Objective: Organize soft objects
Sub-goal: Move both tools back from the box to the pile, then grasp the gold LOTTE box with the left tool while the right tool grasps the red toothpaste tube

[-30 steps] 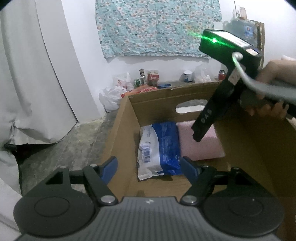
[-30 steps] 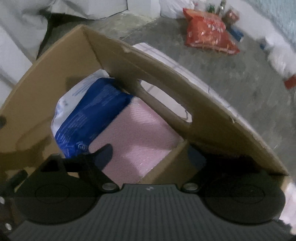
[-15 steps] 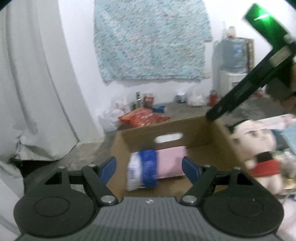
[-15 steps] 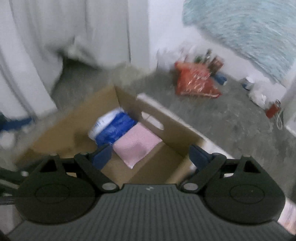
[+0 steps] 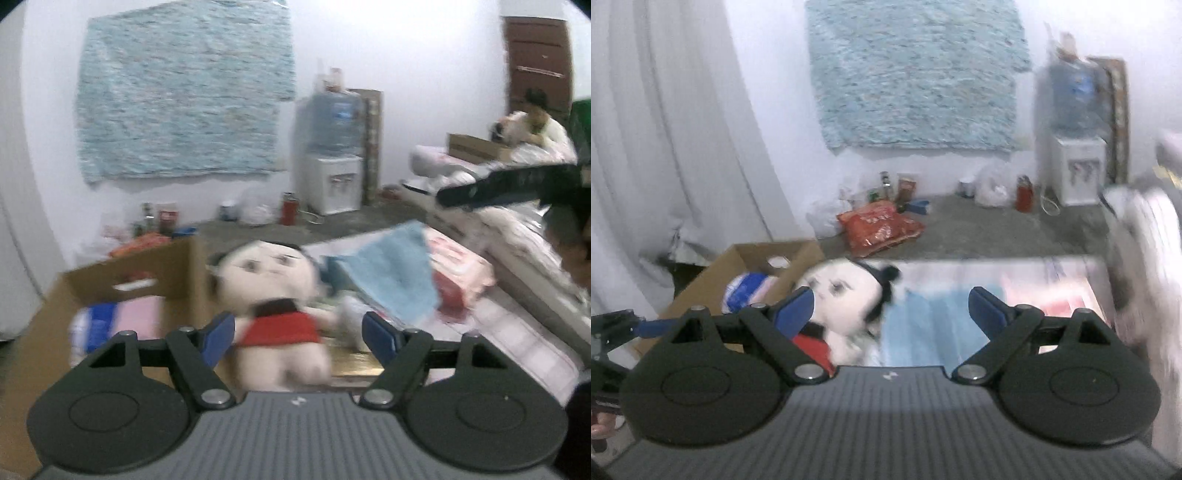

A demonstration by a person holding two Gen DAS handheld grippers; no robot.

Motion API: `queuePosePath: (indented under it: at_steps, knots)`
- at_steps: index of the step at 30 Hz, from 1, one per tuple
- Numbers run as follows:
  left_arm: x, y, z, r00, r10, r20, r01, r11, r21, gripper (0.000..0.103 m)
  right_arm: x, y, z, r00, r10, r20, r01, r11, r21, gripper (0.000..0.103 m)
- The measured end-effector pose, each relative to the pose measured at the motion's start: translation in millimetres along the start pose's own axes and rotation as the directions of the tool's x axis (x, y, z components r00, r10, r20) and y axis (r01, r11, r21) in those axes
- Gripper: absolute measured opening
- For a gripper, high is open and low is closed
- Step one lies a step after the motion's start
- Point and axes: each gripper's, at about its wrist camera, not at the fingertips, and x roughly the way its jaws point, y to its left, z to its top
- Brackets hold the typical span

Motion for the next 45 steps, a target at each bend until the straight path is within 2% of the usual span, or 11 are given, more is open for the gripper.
queuePosePath:
  at_steps: [3, 7, 13, 16, 21, 22, 30, 38, 41, 43, 45]
  knots:
    - [27, -38, -15, 0.999, -0.030, -0.032, 0.032, 0.998, 0.049, 0.069, 14, -22, -37, 0.998, 0.014, -0.065, -0.014, 1.000, 0.003, 0.090]
    - [63, -61, -35, 0.990, -0.072, -0.119, 0.079, 0.995, 0.059, 0.068, 37, -43, -72, 0.987, 0.110, -0.120, -0.104, 0.993, 0.052, 0.088]
    - [107, -72, -59, 0.989, -0.042, -0.143, 0.048, 0.998, 0.037, 0.084, 67, -56, -111, 0.955, 0.197, -0.223, -0.165, 0.974, 0.156, 0.085]
    - [127, -76, -66, 0.992, -0.025, -0.123, 0.031, 0.998, 0.048, 0.085, 76, -53, -121, 0.946, 0.159, -0.283, -0.124, 0.983, 0.136, 0.085]
    - [146, -85, -73, 0.990, 0.027, -0.141, -0.008, 0.991, 0.130, 0.082, 94, -49, -129, 0.929, 0.191, -0.318, -0.142, 0.975, 0.172, 0.085]
    - [148, -87, -73, 0.991, 0.029, -0.134, -0.009, 0.989, 0.147, 0.074, 94, -46, -130, 0.934, 0.183, -0.307, -0.140, 0.978, 0.157, 0.085]
    - [144, -80, -78, 0.986, 0.000, -0.168, 0.020, 0.993, 0.115, 0.071, 102, -41, -123, 0.951, 0.146, -0.274, -0.105, 0.982, 0.158, 0.085]
    - [120, -63, -91, 0.984, -0.032, -0.173, 0.043, 0.997, 0.061, 0.071, 113, -11, -127, 0.962, -0.011, -0.271, 0.009, 1.000, -0.010, 0.084]
    - [117, -61, -92, 0.985, -0.038, -0.170, 0.047, 0.998, 0.050, 0.071, 118, 12, -136, 0.964, -0.115, -0.241, 0.086, 0.988, -0.127, 0.067]
    - [115, -59, -92, 0.985, -0.043, -0.168, 0.049, 0.998, 0.032, 0.071, 117, 23, -142, 0.964, -0.157, -0.216, 0.125, 0.980, -0.156, 0.045]
    - [113, -56, -92, 0.985, -0.047, -0.167, 0.049, 0.999, 0.009, 0.071, 106, 23, -149, 0.965, -0.165, -0.202, 0.132, 0.977, -0.168, 0.034]
